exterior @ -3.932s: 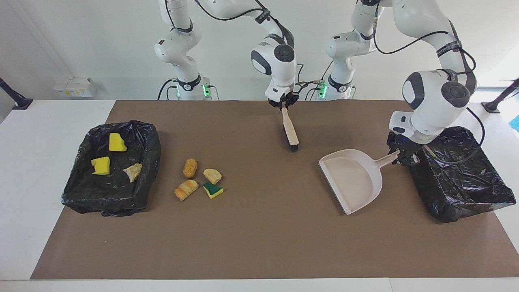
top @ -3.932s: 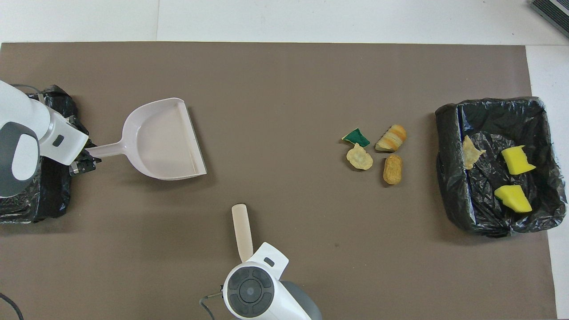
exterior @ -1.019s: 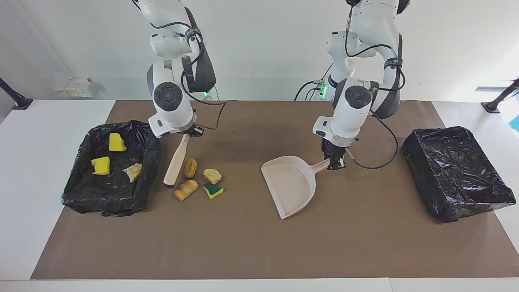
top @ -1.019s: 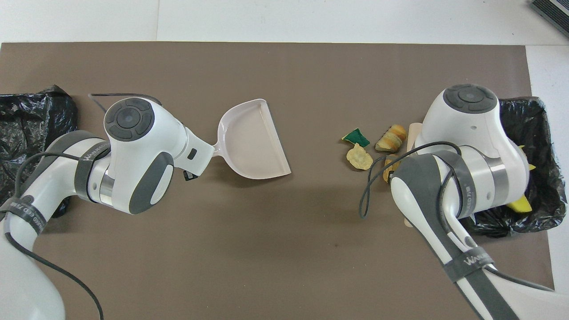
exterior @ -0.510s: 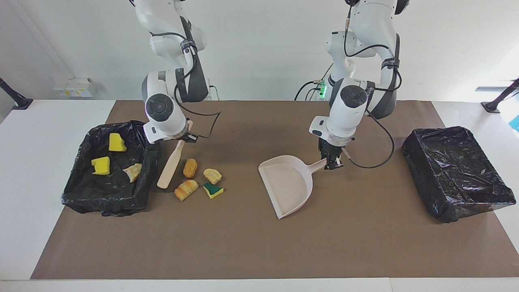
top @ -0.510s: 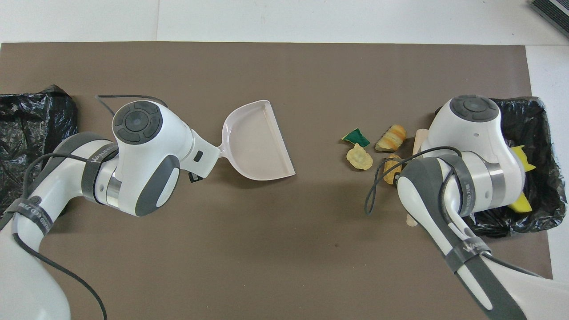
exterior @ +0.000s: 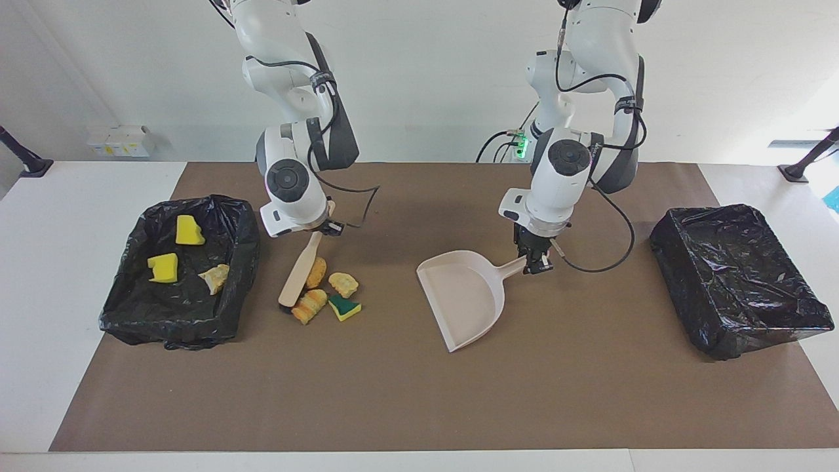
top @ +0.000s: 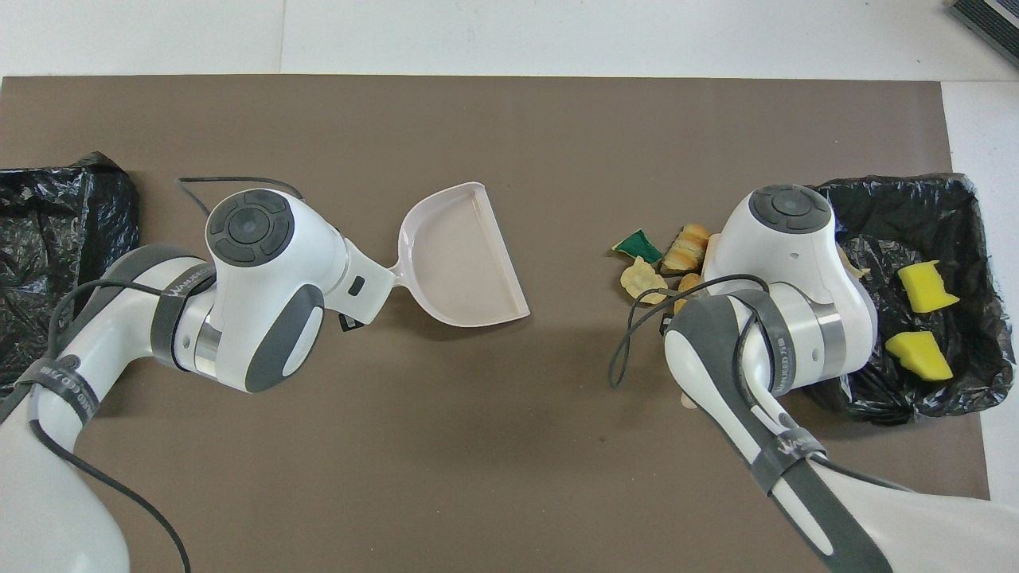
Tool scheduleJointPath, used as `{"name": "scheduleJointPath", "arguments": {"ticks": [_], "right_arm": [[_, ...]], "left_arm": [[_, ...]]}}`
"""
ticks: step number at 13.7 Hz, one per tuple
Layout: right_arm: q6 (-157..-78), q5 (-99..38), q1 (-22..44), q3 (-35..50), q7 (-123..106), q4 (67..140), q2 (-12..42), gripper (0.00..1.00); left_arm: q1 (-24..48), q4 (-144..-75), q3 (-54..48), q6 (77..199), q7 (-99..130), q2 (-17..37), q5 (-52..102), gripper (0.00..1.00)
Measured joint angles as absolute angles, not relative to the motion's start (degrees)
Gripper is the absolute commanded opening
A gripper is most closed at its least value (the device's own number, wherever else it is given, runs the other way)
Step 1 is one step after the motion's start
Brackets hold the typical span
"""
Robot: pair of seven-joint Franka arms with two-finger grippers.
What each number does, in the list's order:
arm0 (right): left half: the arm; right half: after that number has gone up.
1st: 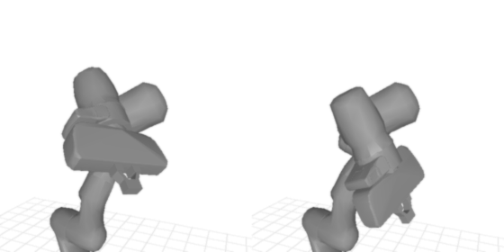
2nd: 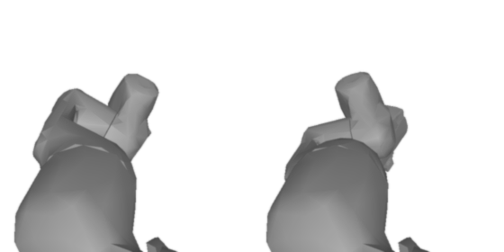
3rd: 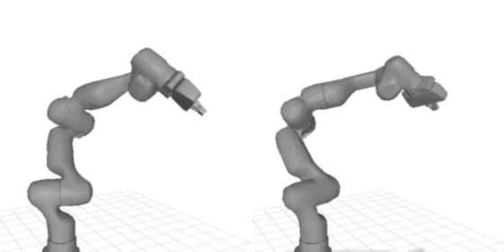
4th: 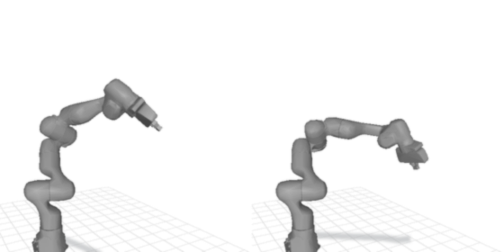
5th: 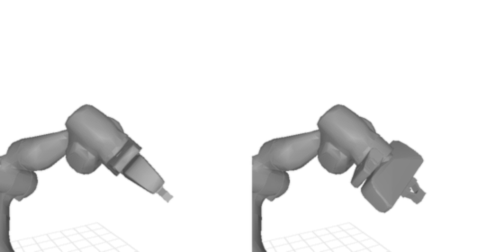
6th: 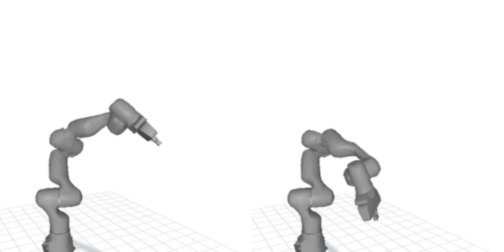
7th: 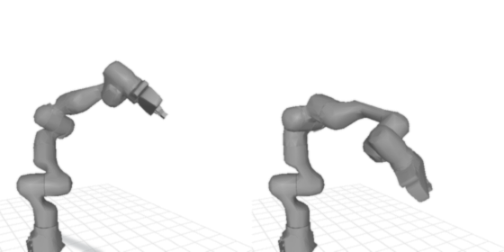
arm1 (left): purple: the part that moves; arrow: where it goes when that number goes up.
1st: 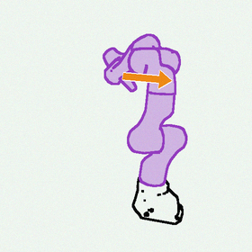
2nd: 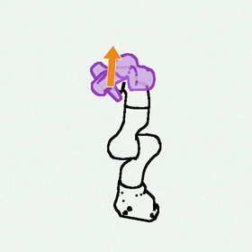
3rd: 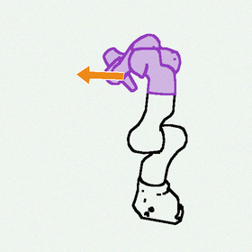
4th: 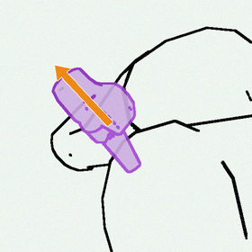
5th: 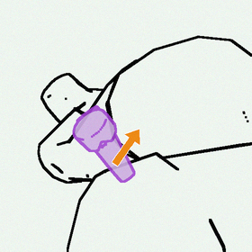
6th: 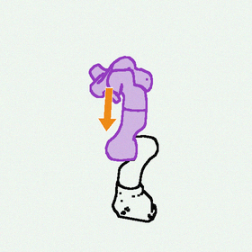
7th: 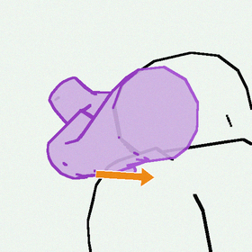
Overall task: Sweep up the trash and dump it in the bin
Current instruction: 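Sweep the sponges into the dustpan with the right gripper's brush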
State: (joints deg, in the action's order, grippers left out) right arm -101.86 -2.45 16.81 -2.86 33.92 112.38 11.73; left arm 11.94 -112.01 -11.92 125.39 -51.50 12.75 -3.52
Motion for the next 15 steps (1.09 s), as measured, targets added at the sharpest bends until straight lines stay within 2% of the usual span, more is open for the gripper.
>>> {"name": "scheduleJointPath", "arguments": {"ticks": [5,15], "right_arm": [[-104.3,-5.5,19.8,-2.8,35.8,109.9,13.9,0.00],[-105.1,-15.4,21.8,-2.3,35.7,104.8,16.7,0.00]], "left_arm": [[13.1,-114.4,-11.9,128.1,-51.5,12.6,-3.5,0.00],[15.5,-115.1,-11.9,128.1,-51.5,11.9,-4.0,0.00]]}}
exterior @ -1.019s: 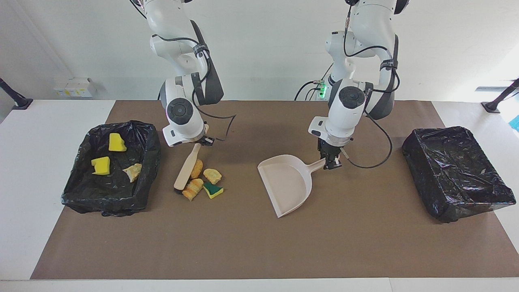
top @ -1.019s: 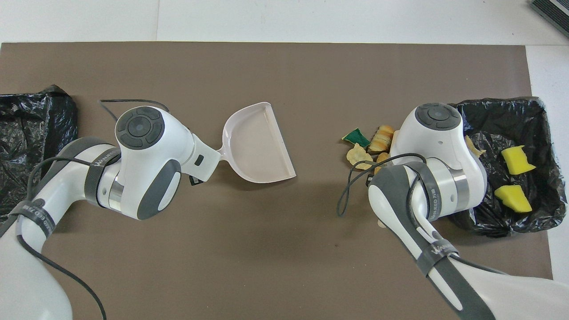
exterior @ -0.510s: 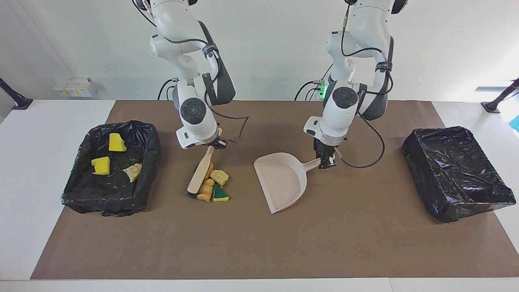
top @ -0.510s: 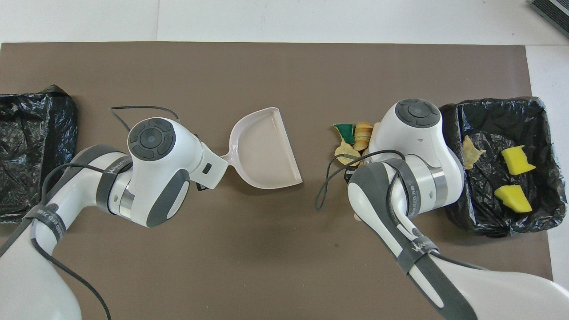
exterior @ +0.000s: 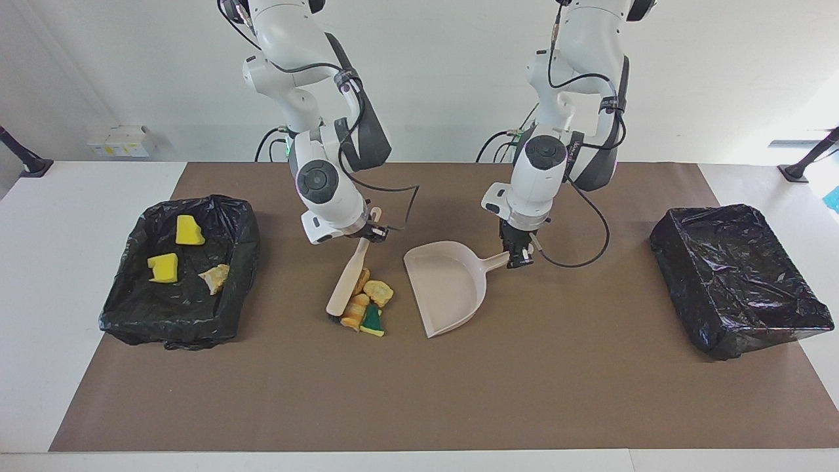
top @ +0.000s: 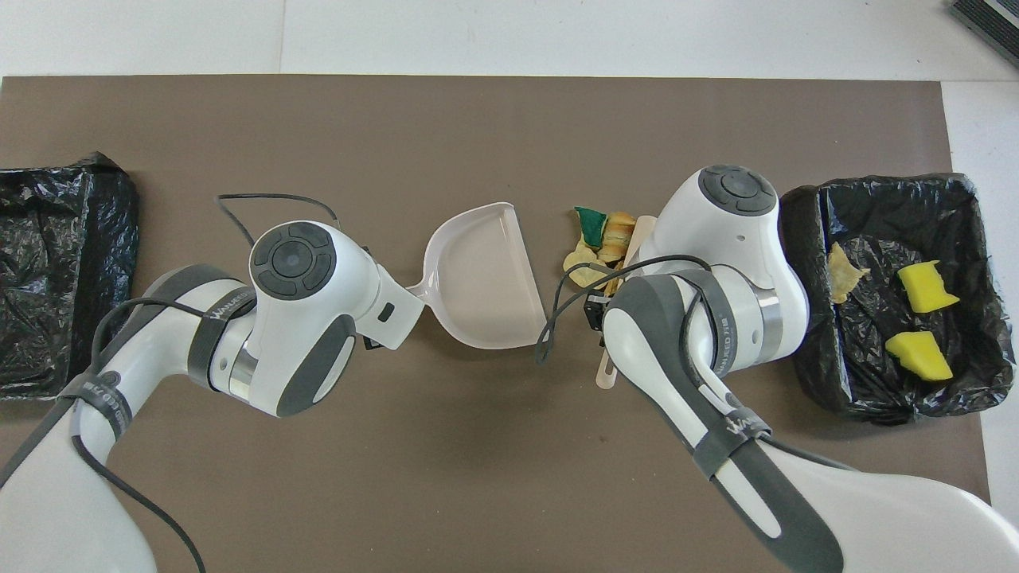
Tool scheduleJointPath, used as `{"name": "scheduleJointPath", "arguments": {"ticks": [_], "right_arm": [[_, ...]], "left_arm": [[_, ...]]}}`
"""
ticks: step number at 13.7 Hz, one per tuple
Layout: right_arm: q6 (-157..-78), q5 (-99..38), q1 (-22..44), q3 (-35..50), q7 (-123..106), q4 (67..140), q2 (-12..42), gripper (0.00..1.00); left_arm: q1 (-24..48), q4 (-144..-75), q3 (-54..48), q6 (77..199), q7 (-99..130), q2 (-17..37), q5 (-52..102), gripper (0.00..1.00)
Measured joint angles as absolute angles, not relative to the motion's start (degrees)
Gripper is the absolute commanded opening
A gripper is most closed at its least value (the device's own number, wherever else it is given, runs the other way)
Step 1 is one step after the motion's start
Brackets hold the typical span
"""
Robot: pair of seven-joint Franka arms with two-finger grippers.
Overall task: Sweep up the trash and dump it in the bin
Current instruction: 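Sweep the sponges into the dustpan with the right gripper's brush, then carry the dustpan to the left bin while the right gripper withdraws the brush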
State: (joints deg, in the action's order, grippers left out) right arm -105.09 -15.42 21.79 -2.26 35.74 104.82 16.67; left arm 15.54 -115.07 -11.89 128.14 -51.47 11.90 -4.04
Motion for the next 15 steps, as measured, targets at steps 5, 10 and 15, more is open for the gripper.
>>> {"name": "scheduleJointPath", "arguments": {"ticks": [5,10,15], "right_arm": [[-108.4,-18.1,22.4,-0.4,30.2,104.7,17.4,0.00],[-110.5,-19.0,25.4,0.9,21.2,104.5,17.7,0.00],[-111.3,-19.1,26.5,3.3,20.1,103.9,17.7,0.00]], "left_arm": [[15.8,-115.2,-11.9,128.1,-49.6,11.9,-4.4,0.00],[16.1,-115.4,-11.8,128.3,-47.7,12.0,-5.3,0.00],[16.1,-116.3,-11.6,130.7,-47.6,12.0,-5.4,0.00]]}}
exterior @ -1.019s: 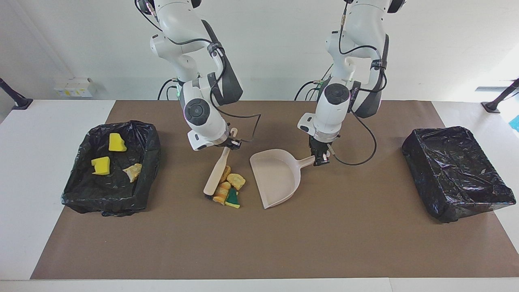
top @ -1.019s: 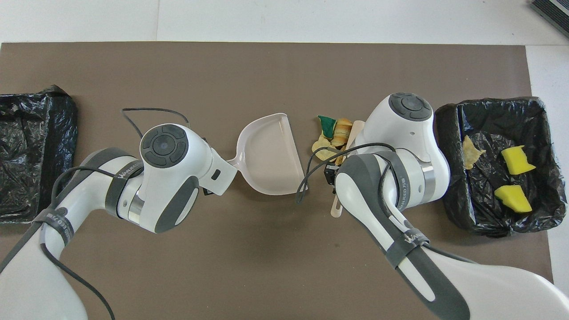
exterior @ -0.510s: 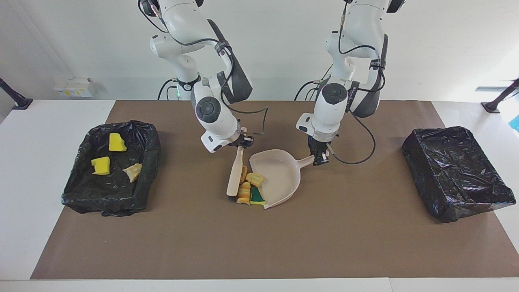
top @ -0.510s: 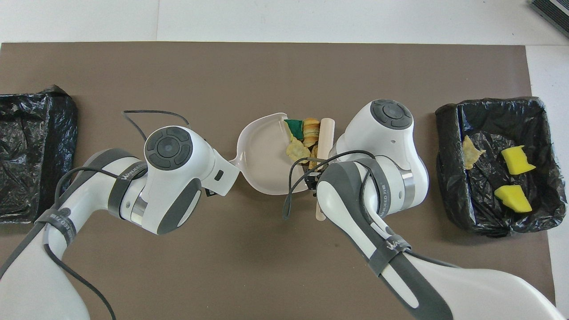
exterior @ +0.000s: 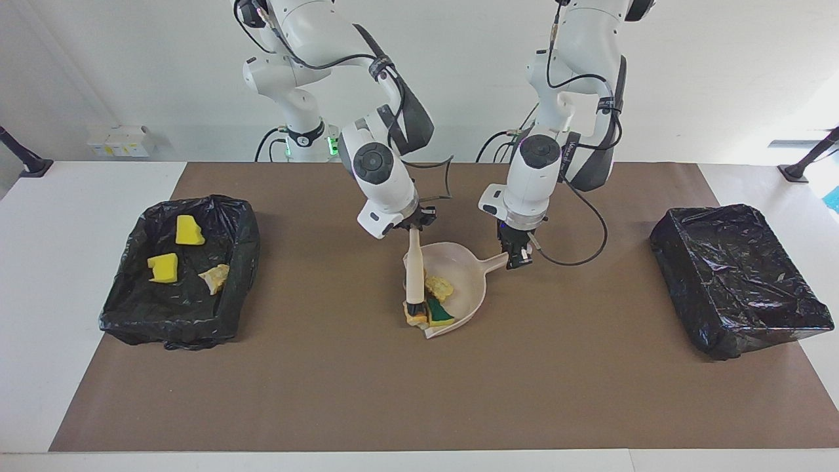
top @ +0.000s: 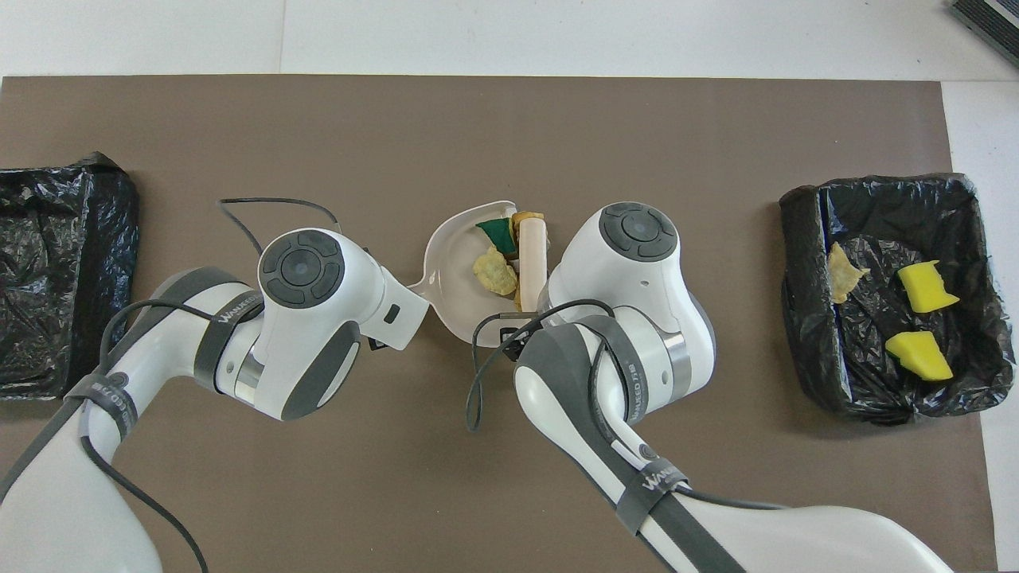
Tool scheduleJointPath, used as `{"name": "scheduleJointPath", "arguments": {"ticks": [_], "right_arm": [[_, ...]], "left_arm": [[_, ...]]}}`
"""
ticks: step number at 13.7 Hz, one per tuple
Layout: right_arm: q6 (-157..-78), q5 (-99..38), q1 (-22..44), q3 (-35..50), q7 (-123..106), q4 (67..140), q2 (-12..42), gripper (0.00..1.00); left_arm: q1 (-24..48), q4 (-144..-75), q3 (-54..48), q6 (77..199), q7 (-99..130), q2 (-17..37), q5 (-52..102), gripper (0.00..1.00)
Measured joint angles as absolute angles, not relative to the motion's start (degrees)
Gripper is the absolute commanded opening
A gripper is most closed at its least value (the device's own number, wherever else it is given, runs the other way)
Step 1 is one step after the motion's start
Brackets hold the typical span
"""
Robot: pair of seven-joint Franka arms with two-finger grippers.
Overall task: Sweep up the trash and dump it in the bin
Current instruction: 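Carry the dustpan to the left bin while the right gripper withdraws the brush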
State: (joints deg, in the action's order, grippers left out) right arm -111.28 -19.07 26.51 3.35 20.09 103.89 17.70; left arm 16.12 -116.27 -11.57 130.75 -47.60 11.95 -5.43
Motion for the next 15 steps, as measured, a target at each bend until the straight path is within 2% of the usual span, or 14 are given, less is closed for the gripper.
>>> {"name": "scheduleJointPath", "arguments": {"ticks": [8,13,15], "right_arm": [[-112.0,-21.5,26.6,5.6,15.1,101.3,17.7,0.00],[-104.0,-21.0,25.7,5.4,14.2,98.4,15.6,0.00],[-99.4,-16.5,23.8,5.2,12.1,97.1,14.6,0.00]], "left_arm": [[16.0,-118.1,-11.4,136.1,-47.4,12.0,-5.4,0.00],[14.6,-118.2,-11.2,137.5,-47.4,12.3,-5.4,0.00],[13.7,-118.2,-11.2,138.0,-47.7,12.4,-5.1,0.00]]}}
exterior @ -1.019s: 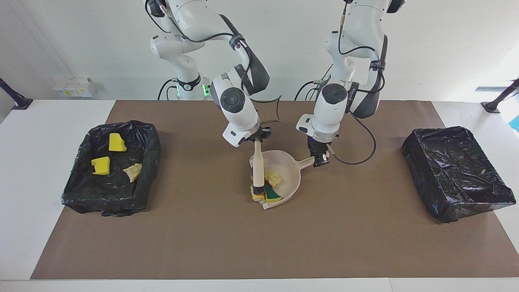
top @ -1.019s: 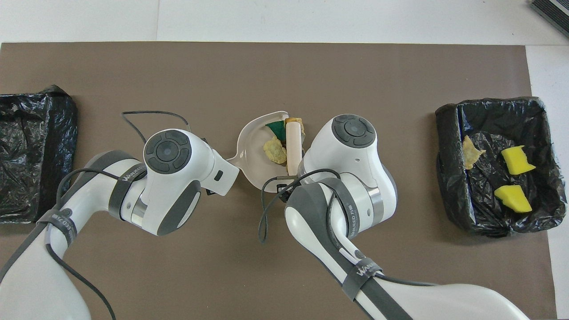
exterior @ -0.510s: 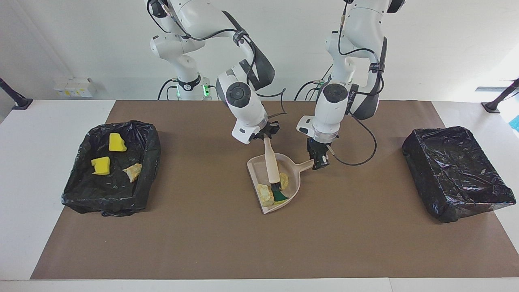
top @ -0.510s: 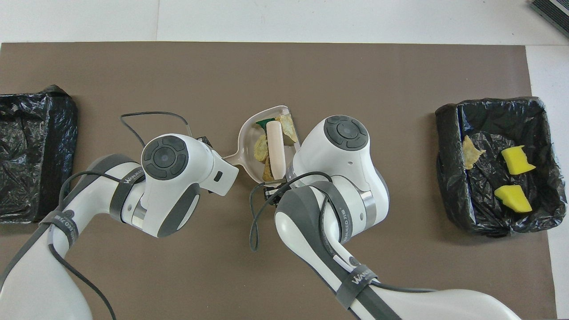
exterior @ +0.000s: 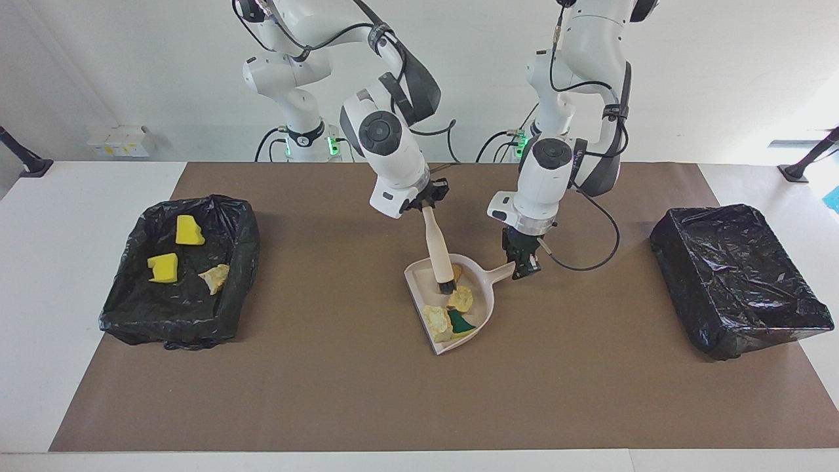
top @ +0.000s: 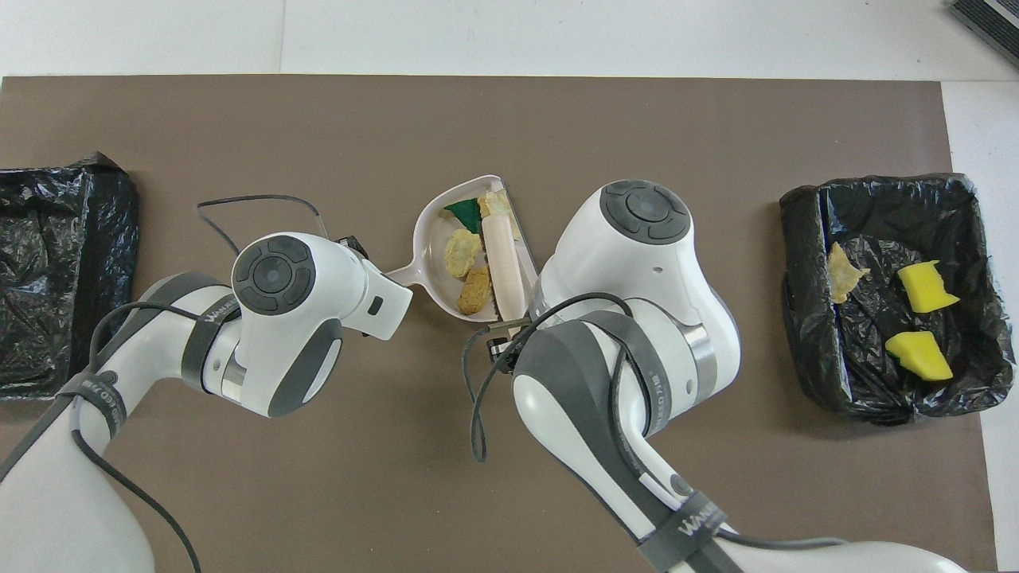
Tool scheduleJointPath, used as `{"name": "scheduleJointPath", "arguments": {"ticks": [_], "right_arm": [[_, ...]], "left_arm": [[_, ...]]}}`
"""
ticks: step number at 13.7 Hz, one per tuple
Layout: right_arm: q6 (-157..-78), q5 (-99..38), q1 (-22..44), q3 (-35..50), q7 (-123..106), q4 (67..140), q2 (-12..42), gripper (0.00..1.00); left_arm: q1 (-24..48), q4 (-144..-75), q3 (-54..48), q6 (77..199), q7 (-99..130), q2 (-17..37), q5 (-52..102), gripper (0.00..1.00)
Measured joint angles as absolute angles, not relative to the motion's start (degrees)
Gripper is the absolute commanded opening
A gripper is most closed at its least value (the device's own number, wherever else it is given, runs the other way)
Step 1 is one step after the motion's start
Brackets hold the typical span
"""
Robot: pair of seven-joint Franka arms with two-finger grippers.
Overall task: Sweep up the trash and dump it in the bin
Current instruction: 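Carry the dustpan to the left bin while the right gripper withdraws the brush, then tip the dustpan over the bin with the left gripper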
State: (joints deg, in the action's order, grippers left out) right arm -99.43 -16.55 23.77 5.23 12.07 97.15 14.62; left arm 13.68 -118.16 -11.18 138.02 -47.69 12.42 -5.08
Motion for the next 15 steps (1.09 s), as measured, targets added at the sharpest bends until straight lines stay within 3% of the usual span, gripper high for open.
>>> {"name": "scheduleJointPath", "arguments": {"ticks": [5,11,15], "right_arm": [[-93.0,-5.6,17.9,5.0,4.9,95.2,14.4,0.00],[-90.4,-2.8,3.9,4.6,6.2,99.9,14.2,0.00],[-90.5,-3.3,4.7,5.4,8.1,104.4,11.9,0.00]], "left_arm": [[8.7,-117.1,-11.1,136.0,-59.3,12.0,2.4,0.00],[-2.5,-107.6,-10.9,119.1,-77.3,10.2,10.6,0.00],[-11.0,-105.5,-10.9,115.4,-87.8,8.7,15.2,0.00]]}}
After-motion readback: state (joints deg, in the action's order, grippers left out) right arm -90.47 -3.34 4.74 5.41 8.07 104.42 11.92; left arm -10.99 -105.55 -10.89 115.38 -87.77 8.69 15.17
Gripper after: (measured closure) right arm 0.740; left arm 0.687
